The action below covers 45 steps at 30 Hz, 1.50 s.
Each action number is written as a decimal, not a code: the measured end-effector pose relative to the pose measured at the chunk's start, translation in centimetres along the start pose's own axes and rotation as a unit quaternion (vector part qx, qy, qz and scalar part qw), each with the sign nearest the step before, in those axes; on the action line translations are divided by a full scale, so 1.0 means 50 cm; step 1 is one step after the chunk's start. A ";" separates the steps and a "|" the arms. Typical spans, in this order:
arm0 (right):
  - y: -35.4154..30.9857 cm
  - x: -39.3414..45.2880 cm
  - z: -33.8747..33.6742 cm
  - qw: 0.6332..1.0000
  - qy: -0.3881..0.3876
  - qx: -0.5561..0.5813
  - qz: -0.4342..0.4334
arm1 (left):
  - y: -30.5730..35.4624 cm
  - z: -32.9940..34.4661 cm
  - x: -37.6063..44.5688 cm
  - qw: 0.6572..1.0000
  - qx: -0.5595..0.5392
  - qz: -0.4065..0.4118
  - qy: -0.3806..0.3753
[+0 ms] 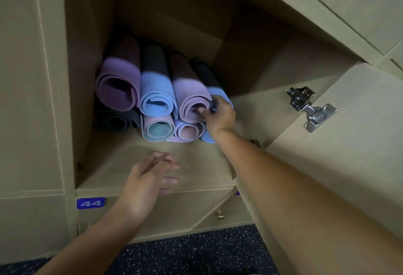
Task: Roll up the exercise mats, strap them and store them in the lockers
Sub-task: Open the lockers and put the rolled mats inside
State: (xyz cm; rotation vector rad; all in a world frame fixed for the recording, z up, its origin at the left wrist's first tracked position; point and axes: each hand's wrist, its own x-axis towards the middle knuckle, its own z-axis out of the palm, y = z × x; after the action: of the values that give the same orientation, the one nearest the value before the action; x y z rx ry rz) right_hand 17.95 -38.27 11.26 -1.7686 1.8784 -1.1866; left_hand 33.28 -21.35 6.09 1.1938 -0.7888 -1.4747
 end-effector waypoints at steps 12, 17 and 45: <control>0.016 0.009 -0.032 0.996 -0.009 -0.076 0.043 | -0.006 -0.031 -0.001 0.998 0.062 -0.011 0.014; 0.006 -0.038 -0.080 0.995 -0.029 -0.084 0.046 | -0.012 -0.040 -0.016 0.995 0.100 0.011 -0.005; -0.113 -0.658 -0.552 0.985 -0.145 -0.089 -0.023 | 0.048 -0.010 -0.417 0.850 0.445 0.245 -0.140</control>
State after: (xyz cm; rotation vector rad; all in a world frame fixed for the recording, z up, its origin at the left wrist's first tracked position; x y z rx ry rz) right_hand 8.81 2.65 22.03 -1.9659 1.8235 -0.7437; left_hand 33.86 -1.81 13.80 1.2767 -1.9602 -0.8352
